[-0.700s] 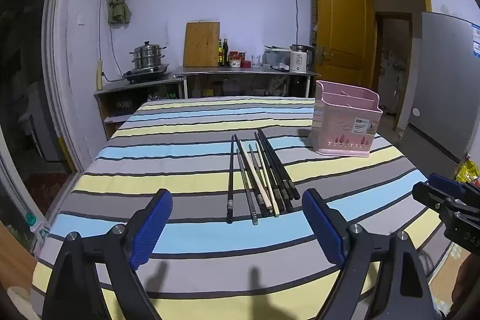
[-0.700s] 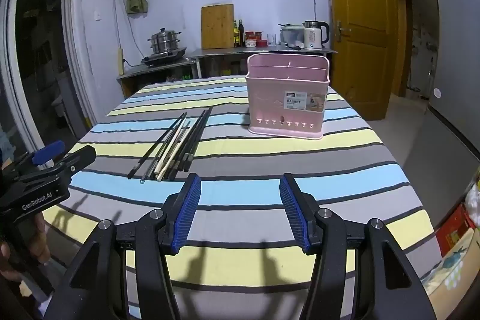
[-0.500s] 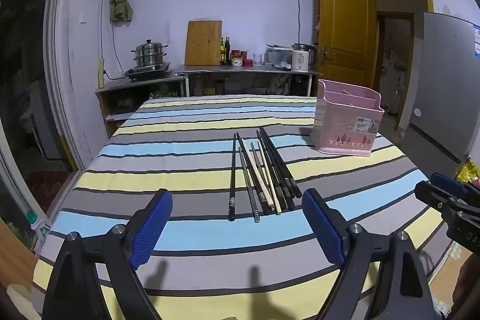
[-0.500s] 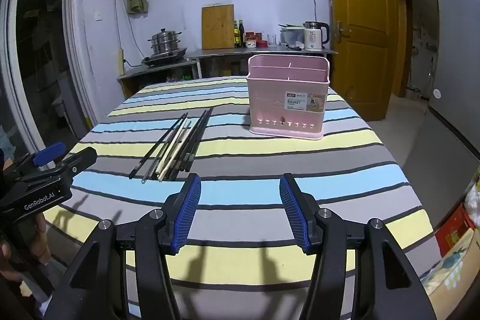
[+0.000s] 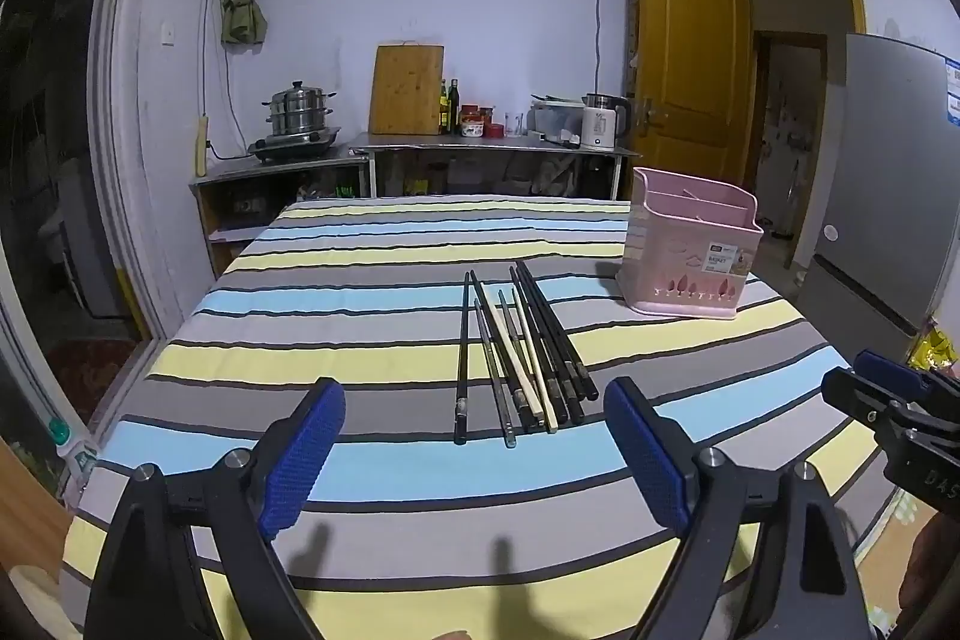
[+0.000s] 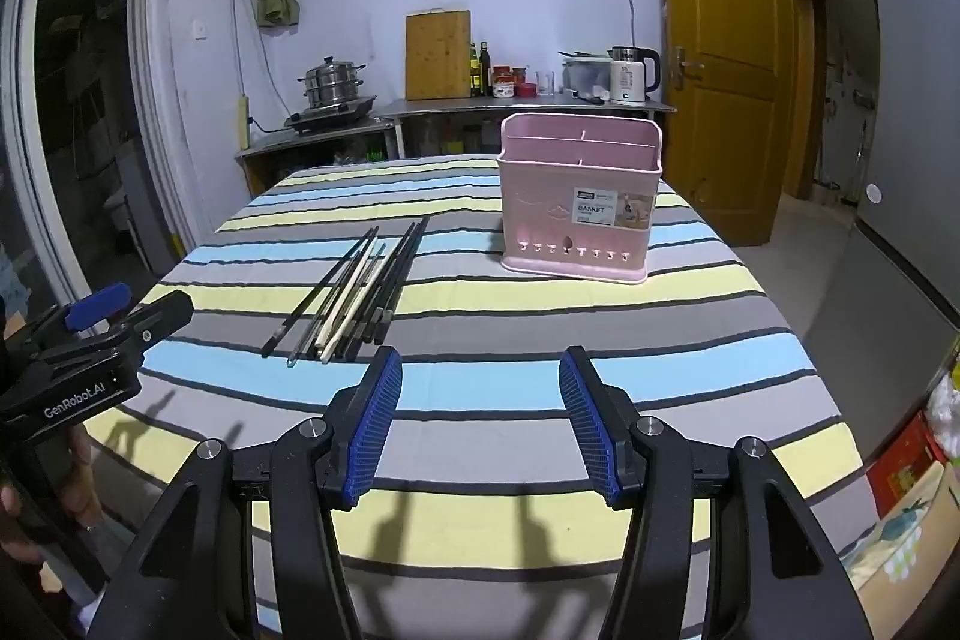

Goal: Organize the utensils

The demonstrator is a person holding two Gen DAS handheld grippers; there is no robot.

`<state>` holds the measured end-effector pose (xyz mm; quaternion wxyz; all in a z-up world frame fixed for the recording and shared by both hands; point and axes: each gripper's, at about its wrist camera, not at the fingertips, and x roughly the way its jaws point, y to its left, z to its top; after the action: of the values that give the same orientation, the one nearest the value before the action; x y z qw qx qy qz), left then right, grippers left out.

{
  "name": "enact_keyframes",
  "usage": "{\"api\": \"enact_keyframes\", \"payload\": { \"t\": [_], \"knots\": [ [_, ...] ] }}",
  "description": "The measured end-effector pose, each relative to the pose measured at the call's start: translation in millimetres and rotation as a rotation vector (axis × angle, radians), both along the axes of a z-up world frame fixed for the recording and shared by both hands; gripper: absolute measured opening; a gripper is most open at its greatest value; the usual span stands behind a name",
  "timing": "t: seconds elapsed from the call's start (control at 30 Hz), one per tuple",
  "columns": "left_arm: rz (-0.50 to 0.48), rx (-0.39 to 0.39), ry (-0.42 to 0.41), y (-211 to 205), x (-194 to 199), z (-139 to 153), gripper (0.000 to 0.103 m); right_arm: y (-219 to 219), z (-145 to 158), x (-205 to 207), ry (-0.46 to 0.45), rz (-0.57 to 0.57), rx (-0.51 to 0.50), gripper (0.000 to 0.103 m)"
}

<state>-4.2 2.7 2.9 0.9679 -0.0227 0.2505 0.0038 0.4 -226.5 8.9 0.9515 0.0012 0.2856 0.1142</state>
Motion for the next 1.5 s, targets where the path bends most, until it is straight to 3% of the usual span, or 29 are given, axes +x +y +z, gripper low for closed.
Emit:
{"api": "enact_keyframes", "payload": {
  "t": [1.5],
  "knots": [
    [-0.014, -0.001, -0.001, -4.7, -5.0, 2.8, 0.088, -2.5, 4.5, -5.2, 0.000, -0.003, 0.001, 0.056]
  ]
}}
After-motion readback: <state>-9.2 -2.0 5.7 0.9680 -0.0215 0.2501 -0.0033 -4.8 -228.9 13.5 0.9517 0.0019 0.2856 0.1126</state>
